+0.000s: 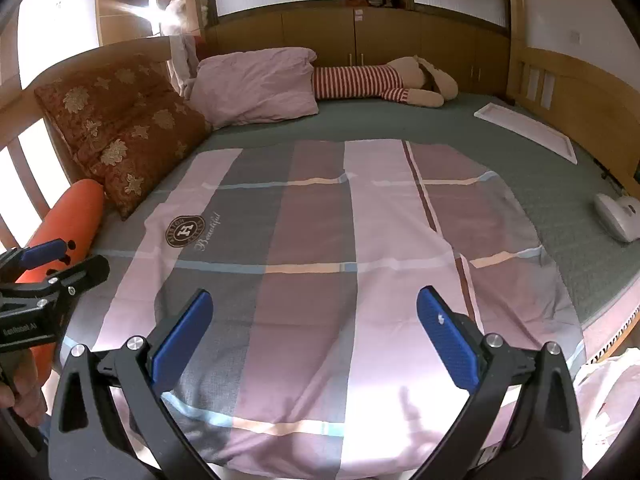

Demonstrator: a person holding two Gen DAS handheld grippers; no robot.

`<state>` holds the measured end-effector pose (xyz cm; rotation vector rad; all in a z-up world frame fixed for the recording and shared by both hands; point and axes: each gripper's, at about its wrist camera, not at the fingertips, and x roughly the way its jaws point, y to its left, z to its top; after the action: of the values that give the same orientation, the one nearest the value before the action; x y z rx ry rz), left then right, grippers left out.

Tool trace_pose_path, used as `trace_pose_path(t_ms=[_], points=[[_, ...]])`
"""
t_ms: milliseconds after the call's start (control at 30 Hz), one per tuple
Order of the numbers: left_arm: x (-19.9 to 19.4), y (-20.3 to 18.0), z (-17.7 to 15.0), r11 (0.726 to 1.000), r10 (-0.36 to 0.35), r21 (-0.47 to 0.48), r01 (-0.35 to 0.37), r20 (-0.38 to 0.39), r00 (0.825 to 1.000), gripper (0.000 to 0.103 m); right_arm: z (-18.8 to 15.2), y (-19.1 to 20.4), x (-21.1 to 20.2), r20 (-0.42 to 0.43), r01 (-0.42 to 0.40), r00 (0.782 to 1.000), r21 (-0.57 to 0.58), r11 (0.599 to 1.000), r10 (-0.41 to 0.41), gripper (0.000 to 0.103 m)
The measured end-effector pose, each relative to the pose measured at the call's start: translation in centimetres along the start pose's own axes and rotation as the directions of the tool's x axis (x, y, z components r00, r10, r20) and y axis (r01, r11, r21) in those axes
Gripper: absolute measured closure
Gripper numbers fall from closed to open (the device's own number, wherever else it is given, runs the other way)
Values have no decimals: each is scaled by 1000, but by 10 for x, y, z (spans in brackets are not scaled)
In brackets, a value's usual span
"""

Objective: Collect trash

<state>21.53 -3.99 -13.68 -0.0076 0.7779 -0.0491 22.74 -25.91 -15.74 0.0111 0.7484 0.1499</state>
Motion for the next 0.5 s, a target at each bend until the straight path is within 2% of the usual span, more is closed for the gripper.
trace_pose_path(t_ms=[500], points=[[0,3,0,1000,5,-12,-5,-3,1000,3,0,2,2,-8,-2,1000,-3,1000,2,3]])
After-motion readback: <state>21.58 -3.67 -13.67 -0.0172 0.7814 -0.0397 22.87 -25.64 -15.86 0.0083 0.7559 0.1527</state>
